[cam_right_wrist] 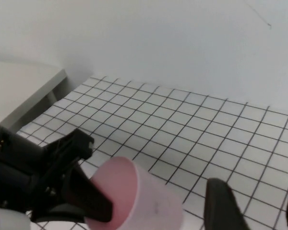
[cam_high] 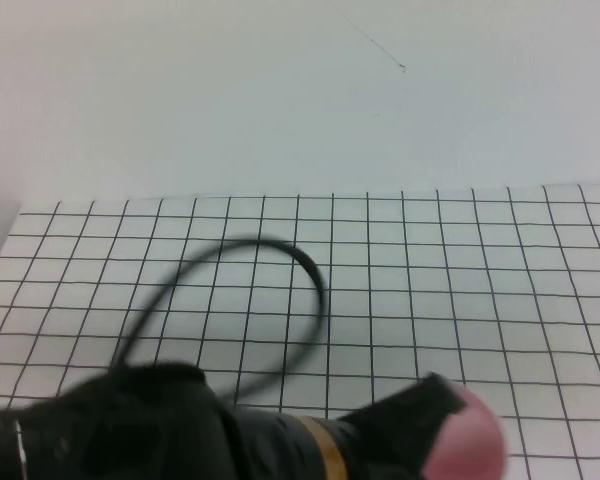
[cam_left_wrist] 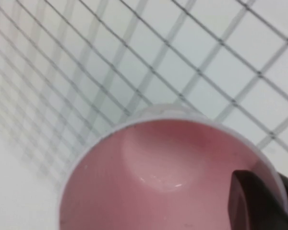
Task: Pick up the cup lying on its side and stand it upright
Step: Stand the fallen cup upright
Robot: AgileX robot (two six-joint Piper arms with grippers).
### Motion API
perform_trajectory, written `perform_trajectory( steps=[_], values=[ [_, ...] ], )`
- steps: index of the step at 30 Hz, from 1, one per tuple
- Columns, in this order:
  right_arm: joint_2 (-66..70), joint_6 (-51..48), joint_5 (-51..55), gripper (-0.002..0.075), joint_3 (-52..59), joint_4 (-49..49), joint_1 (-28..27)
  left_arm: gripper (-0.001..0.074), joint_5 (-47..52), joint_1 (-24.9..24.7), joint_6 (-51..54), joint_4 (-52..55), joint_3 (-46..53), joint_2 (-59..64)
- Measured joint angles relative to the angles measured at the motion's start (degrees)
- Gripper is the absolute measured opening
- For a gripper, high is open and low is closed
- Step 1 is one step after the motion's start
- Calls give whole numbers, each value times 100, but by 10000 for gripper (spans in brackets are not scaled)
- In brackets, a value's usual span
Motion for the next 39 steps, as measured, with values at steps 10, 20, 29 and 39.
perform_trajectory(
  steps=[10, 20, 29, 39],
  values=[
    [427, -495, 743, 351, 0, 525, 334, 1, -653, -892, -129, 1595, 0, 317],
    [1511, -726, 1081, 354, -9, 243, 853, 1, -653, -953, -613, 1646, 0, 581],
    [2475, -765, 897, 356, -52, -201, 1371, 1, -653, -953, -1184, 1646, 0, 581],
    [3188, -1091, 902, 355, -530, -202, 1750, 1, -592, -942, -1574, 1646, 0, 581]
  ],
)
